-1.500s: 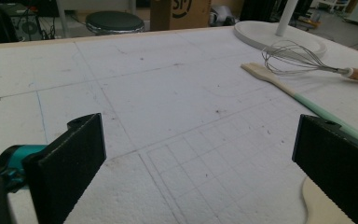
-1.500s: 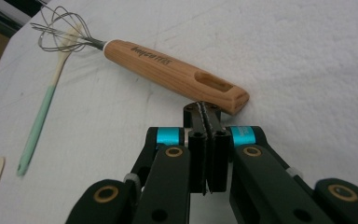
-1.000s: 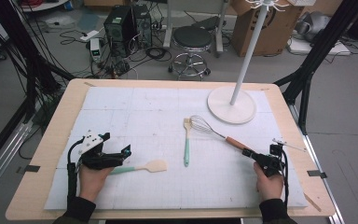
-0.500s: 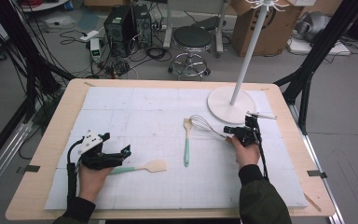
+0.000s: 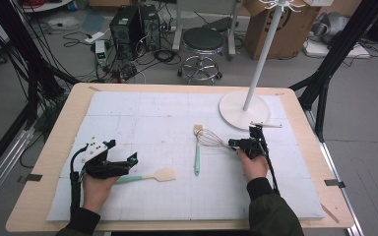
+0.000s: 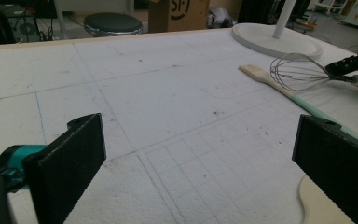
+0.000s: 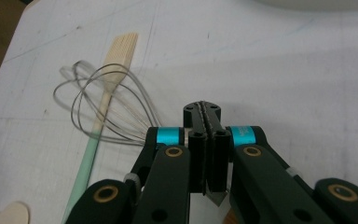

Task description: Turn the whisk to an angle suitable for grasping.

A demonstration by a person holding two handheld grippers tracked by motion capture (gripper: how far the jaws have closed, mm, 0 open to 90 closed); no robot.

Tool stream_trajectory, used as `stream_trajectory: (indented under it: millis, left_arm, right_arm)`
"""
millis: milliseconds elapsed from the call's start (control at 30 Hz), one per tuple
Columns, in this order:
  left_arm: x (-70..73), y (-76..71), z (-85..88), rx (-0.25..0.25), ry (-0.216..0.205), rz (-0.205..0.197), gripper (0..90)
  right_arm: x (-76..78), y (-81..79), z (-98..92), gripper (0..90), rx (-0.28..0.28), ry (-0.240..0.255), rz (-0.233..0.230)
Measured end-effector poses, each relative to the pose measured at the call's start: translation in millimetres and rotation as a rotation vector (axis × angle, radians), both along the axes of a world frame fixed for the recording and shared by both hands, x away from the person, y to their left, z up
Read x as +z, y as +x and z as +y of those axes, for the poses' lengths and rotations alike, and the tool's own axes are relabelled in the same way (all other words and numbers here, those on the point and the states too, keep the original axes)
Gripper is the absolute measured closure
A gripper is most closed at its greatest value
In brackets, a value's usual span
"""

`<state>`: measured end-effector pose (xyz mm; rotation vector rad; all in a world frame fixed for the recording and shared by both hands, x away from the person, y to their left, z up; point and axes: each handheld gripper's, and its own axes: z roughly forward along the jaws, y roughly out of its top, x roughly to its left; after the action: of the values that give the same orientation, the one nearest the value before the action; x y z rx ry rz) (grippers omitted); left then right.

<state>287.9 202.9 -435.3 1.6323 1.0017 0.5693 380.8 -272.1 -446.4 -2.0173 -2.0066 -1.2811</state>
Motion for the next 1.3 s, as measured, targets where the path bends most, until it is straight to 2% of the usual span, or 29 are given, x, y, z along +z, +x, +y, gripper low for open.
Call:
stream_trajectory:
  millis: [167,400,533,733,833,1033,1233,1300]
  left_arm:
    - [-0.4,0.4,-0.5,-0.001,0.004,0.001,3.3]
    - [-0.5,0.5,-0.9,0.0,0.004,0.002,3.3]
    - [-0.5,0.4,-0.9,0.0,0.003,0.002,3.3]
    - [-0.4,0.3,-0.9,0.0,0.006,0.002,3.3]
    - [-0.6,0.4,-0.9,-0.001,0.007,0.004,3.3]
    - [-0.3,-0.2,-0.6,-0.001,0.007,0.004,3.3]
    - [-0.7,0.4,-2.0,-0.002,0.013,0.006,3.3]
    - [-0.5,0.4,-2.6,-0.001,0.014,0.005,3.3]
  right_arm:
    - [-3.9,-11.3,-3.2,89.5,0.005,0.014,-0.006]
    - [-2.6,-18.6,0.4,89.5,0.039,0.047,-0.042]
    - [-1.2,-23.7,6.1,89.5,0.071,0.037,-0.056]
    - [1.2,-31.5,9.6,89.5,0.083,0.031,-0.05]
    - [7.0,-38.3,6.6,89.5,0.089,0.039,-0.074]
    - [10.3,-70.7,-12.8,89.5,0.08,0.048,-0.1]
    - [5.9,-118.9,-44.4,89.5,0.017,0.075,-0.121]
    - [3.5,-133.2,-49.5,89.5,0.009,0.063,-0.13]
